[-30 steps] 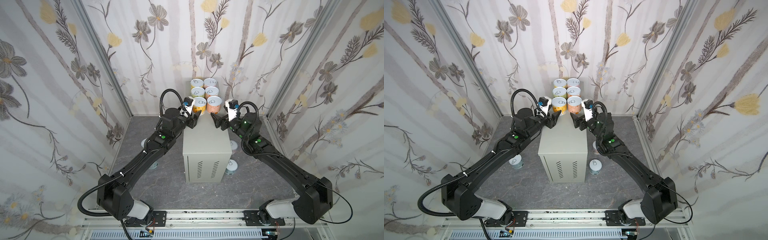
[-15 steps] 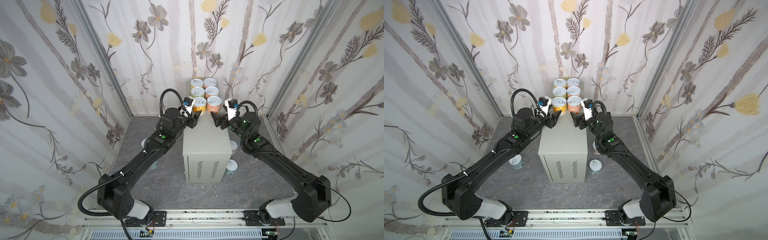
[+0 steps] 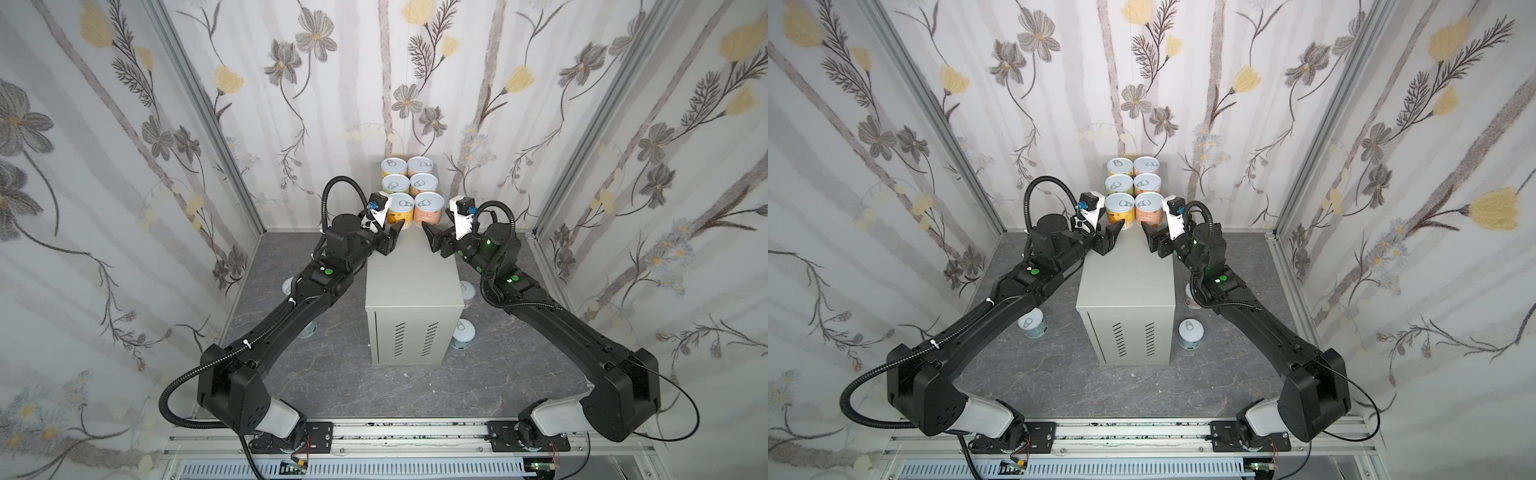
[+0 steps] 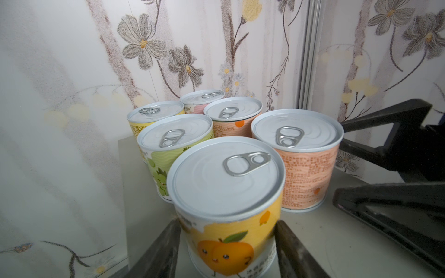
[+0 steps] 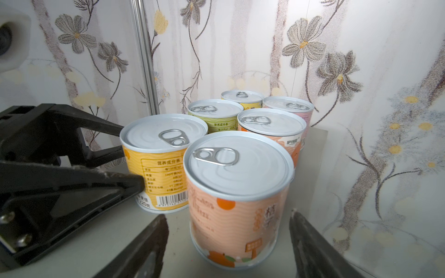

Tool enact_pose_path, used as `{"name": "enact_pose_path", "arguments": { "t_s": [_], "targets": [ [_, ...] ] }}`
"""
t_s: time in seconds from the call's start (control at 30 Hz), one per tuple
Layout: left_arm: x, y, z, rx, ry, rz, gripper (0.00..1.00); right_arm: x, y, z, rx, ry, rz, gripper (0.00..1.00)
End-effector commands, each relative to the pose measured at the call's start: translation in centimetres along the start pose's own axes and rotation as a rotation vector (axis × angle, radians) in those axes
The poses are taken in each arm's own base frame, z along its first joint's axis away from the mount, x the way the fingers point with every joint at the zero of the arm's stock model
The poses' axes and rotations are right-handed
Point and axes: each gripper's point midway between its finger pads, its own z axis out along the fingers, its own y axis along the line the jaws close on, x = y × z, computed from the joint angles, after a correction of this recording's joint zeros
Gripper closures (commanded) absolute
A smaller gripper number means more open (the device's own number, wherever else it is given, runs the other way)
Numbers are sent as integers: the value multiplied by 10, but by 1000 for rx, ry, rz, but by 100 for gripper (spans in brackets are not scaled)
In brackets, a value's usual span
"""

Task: Place and organize the canned foods onto the counter

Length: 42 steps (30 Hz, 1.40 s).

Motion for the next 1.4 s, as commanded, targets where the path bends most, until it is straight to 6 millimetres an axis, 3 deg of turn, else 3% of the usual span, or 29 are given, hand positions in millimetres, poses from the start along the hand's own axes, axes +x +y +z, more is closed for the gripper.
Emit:
{"name": "enact_pose_path", "arguments": {
  "t_s": [0.0, 0.47, 1.37],
  "targets": [
    [11, 0, 1, -3, 45, 11, 35, 6, 3, 3, -19, 18, -3, 22],
    [12, 2, 2, -13, 47, 12, 31, 9, 4, 7, -37, 21, -5, 26],
    [14, 1, 1, -11, 51, 24, 31, 15, 5, 14, -49, 37, -4, 30]
  ]
}}
